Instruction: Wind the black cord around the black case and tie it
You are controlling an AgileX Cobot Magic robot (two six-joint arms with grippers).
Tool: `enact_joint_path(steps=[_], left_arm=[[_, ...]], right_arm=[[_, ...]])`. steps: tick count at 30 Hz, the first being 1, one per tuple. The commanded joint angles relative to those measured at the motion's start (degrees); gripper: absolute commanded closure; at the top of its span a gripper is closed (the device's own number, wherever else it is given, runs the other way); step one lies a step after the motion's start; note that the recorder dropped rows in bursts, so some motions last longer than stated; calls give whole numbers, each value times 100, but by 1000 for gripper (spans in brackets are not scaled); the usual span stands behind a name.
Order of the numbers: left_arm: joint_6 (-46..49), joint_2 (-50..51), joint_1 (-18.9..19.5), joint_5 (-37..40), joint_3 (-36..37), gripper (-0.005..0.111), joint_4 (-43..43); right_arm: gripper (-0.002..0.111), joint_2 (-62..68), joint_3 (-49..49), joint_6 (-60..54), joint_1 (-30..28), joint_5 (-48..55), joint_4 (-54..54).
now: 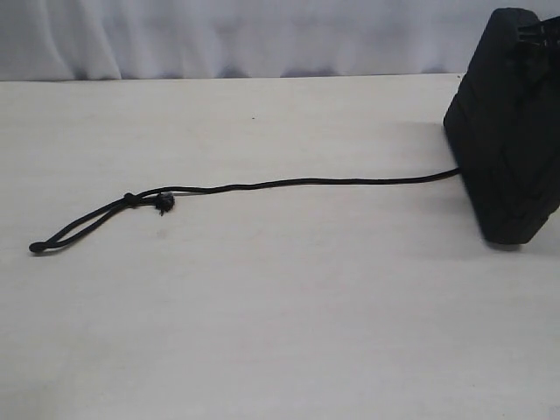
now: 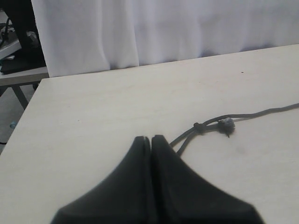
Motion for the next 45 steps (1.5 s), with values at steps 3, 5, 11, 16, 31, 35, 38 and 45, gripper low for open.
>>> enact_joint_path(steps=[3,5,11,16,31,35,38,45], left_arm=[[-15,-12,-44,-50,19,107,-18],[-15,-12,-44,-50,19,107,-18],[-15,-12,-44,-50,19,107,-18],[-15,-12,-44,-50,19,107,-18],[-15,-12,-44,-50,19,107,-4],[-15,-12,-44,-50,19,107,-4],[-15,-12,-44,-50,19,107,-4],[-15,-12,-44,-50,19,107,-4]], right_arm=[[73,85,3,-46,-10,315,-151],[73,48,3,-46,-10,153,-151],[73,27,-175,-23,-10,46,-109],[73,-7,-363,67,-10,79,5],[85,-8,-463,-24,-10,263,130],[85,-22,-578,-24,-10,354,130],[85,-22,-587,-24,-10,354,130],[90,-22,-587,-92,-10,365,130]])
